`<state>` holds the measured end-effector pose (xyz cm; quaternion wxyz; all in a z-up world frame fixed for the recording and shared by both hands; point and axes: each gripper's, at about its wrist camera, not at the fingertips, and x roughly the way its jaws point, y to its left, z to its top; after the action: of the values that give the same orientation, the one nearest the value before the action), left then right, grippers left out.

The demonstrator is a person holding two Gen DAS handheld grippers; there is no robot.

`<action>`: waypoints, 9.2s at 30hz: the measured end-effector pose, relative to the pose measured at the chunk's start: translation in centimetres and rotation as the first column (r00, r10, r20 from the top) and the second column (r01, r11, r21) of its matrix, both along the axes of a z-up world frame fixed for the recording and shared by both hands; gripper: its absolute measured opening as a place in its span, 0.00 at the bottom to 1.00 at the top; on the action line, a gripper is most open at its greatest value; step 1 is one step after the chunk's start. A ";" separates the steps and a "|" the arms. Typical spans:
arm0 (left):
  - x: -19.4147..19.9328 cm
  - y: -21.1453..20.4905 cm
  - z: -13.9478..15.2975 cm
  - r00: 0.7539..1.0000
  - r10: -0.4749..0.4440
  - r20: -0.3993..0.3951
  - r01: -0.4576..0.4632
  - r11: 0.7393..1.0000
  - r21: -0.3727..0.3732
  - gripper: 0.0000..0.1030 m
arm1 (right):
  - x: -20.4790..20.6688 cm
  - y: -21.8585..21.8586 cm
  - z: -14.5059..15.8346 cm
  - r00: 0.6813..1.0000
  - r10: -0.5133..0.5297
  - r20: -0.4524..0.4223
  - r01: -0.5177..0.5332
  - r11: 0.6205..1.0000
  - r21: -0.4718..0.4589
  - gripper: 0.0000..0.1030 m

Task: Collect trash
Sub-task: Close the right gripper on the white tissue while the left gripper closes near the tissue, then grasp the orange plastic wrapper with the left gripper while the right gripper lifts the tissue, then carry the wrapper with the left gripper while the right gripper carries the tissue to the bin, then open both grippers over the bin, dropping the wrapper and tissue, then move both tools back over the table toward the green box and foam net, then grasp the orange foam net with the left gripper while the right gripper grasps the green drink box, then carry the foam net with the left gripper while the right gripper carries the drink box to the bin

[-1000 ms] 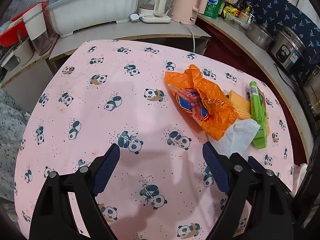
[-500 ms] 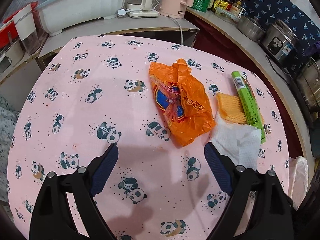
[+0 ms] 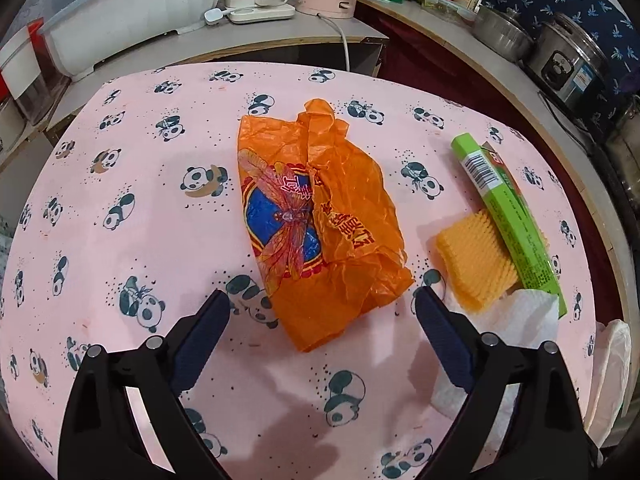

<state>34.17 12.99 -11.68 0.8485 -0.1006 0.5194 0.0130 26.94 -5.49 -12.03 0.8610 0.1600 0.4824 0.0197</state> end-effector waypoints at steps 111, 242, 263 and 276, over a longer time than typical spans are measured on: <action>-22.4 -26.4 11.7 0.806 -0.577 0.134 0.570 0.817 0.088 0.16 | -23.9 -20.2 11.2 0.897 -0.360 0.255 0.352 0.933 0.076 0.03; 0.1 -12.7 -0.5 0.932 -0.361 0.027 0.361 0.932 0.023 0.74 | 9.4 -5.3 -0.4 0.907 0.420 0.044 -0.417 0.907 -0.053 0.64; -6.7 -14.2 2.7 0.913 -0.406 0.036 0.407 0.914 -0.008 0.26 | -1.9 -9.9 3.4 0.987 0.114 0.109 -0.111 0.993 -0.034 0.47; -13.2 -15.4 6.6 0.911 -0.406 0.070 0.405 0.914 0.027 0.26 | -12.7 -12.9 7.1 0.982 -0.087 0.165 0.096 0.994 -0.046 0.46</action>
<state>20.95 -2.38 -5.06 0.8519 0.0138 0.4973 -0.1640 14.20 -18.34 -4.95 0.9016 0.1565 0.4028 -0.0201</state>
